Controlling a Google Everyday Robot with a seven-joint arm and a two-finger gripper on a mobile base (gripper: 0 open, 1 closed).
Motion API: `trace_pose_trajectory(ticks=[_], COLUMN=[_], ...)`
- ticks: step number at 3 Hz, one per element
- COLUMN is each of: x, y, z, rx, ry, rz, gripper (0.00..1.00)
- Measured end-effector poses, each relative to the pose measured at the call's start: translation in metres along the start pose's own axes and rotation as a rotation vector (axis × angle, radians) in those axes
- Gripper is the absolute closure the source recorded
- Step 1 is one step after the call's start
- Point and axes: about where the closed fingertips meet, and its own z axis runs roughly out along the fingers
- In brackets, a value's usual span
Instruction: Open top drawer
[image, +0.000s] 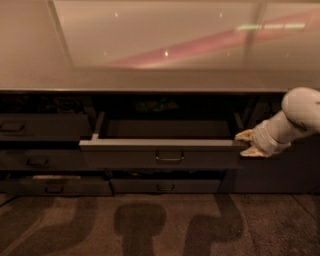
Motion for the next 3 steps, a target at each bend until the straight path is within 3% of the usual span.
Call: trace_pose_trajectory(ticks=[3], x=[-0.007], y=[0.008], z=[-0.015], rx=[0.009], ry=[-0.007], rz=[-0.012], gripper=[1.0])
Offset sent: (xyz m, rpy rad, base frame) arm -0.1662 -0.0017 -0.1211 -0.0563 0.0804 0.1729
